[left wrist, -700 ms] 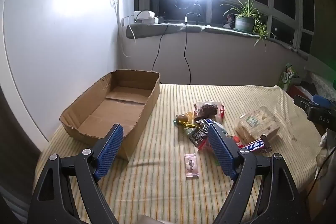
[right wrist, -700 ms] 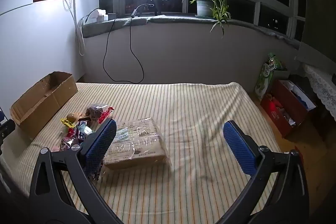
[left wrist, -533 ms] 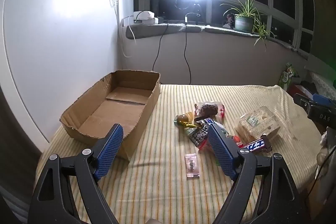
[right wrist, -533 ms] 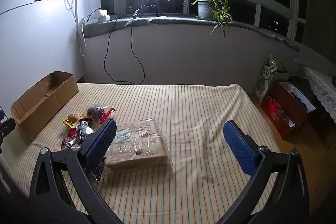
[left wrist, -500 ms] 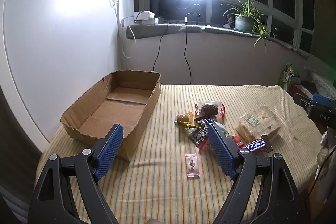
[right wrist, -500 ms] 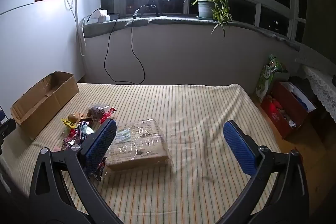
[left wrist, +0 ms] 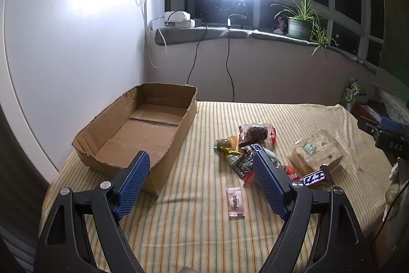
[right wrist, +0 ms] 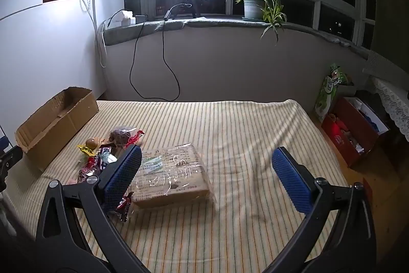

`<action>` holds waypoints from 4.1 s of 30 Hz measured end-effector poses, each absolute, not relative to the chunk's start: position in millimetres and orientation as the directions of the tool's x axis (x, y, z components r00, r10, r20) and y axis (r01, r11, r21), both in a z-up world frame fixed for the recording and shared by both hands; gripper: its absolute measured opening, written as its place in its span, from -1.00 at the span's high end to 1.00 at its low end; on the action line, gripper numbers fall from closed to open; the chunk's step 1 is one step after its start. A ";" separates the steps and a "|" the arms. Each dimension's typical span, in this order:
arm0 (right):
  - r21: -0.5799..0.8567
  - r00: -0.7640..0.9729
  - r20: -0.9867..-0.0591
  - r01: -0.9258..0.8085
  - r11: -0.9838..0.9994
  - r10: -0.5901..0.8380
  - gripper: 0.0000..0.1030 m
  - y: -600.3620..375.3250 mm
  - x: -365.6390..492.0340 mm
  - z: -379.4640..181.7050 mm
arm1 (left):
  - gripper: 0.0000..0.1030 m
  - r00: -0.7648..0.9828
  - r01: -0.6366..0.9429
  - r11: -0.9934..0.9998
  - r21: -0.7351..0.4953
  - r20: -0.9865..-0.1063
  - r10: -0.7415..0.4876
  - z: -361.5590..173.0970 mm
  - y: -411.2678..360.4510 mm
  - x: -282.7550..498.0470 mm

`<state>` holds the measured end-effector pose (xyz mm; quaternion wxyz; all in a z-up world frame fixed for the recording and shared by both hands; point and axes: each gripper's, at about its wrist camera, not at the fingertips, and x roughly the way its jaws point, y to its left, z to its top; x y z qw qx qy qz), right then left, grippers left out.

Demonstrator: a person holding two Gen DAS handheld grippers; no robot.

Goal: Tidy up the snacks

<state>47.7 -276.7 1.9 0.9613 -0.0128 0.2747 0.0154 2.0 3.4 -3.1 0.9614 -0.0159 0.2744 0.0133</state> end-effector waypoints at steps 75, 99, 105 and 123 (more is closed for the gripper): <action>0.013 0.820 -0.566 -0.096 0.995 0.086 -1.00 -275.5 52.8 -15.1 | -0.61 0.824 -0.002 0.999 -0.044 -0.566 -0.023 -15.2 -2.4 4.9; 0.172 0.562 -0.645 -0.553 0.815 0.518 -0.53 -215.7 59.8 -40.9 | -0.17 0.704 0.089 0.975 -0.205 -0.679 -0.207 -53.2 -10.1 20.4; 0.174 0.468 -0.703 -0.617 0.767 0.536 -0.16 -195.5 72.0 -56.8 | 0.04 0.664 0.082 0.971 -0.223 -0.715 -0.220 -70.4 -5.5 25.1; 0.183 0.360 -0.797 -0.622 0.762 0.485 0.00 -188.6 67.4 -81.7 | 0.05 0.634 0.119 0.981 -0.150 -0.749 -0.192 -87.2 -16.5 39.5</action>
